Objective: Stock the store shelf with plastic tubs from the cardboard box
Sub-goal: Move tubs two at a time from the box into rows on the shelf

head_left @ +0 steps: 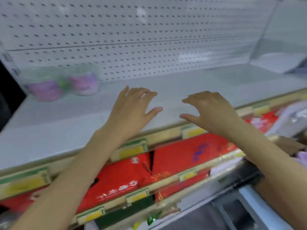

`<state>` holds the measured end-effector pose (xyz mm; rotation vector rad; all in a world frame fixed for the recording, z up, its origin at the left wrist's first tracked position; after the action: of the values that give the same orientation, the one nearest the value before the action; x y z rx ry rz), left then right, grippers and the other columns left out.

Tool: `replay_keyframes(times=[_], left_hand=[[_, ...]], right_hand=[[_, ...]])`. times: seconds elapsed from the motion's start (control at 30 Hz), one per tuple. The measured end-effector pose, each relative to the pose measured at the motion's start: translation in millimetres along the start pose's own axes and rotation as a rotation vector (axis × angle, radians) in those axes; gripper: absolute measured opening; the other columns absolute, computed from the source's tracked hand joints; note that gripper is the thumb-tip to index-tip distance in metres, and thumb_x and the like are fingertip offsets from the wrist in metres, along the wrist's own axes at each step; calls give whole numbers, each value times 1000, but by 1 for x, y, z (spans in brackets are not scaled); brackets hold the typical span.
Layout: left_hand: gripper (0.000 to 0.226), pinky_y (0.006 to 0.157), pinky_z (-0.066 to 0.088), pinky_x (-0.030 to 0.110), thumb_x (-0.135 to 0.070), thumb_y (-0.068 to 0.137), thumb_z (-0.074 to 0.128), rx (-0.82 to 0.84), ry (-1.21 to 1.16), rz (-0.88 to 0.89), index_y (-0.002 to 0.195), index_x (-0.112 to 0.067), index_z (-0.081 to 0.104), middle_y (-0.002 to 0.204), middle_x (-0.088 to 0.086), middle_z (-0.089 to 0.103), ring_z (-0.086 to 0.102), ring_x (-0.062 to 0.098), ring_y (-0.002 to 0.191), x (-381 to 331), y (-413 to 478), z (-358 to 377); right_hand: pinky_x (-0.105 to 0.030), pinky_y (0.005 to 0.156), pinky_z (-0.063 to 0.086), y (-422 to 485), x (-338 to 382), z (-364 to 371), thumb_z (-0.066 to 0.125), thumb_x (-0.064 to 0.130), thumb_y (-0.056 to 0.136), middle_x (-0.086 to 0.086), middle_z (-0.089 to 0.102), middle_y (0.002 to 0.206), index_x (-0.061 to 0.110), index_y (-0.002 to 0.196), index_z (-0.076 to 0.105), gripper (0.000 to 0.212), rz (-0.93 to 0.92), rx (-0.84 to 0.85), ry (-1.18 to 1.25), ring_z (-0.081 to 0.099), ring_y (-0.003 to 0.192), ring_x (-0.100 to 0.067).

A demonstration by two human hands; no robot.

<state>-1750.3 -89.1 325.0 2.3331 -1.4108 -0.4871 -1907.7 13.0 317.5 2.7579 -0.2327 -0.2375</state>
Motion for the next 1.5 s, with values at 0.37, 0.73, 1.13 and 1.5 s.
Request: replay_keyframes(times=[0.37,0.73,1.13,1.5], left_hand=[[42,95,40,38,-37,84,51,142,-373,148,120,-17,57,116,3,64,58,26,105,-284,-69,198],[51,90,47,41,-33,83,67,584,-457,189,125,-7,56,121,12,62,60,32,109,-415,-93,357],[54,103,38,31,-45,93,45,847,-471,274,140,-20,39,140,-3,46,44,16,127,-476,23,511],[52,98,41,33,-44,93,44,1009,-437,286,139,-20,39,140,-1,46,44,19,126,-519,93,597]], right_hand=[[-44,88,48,-319,-142,61,50,52,80,-13,61,124,14,125,59,60,583,95,35,60,108,-34],[-46,99,40,-484,-213,141,60,46,85,-14,49,139,17,137,46,61,1103,320,150,51,122,-35],[-31,106,30,-497,-340,237,42,53,92,2,33,150,27,145,28,60,1507,414,367,34,134,-17],[-35,103,37,-512,-415,287,48,50,91,3,40,145,27,142,34,58,1758,382,542,38,131,-19]])
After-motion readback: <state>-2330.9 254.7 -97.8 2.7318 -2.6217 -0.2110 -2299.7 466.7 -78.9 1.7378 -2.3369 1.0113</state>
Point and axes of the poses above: each hand's wrist, its own y-axis towards the middle knuckle, its own z-axis out of the palm, x = y × z, the point moved 6 cm from there along y, towards the middle knuckle
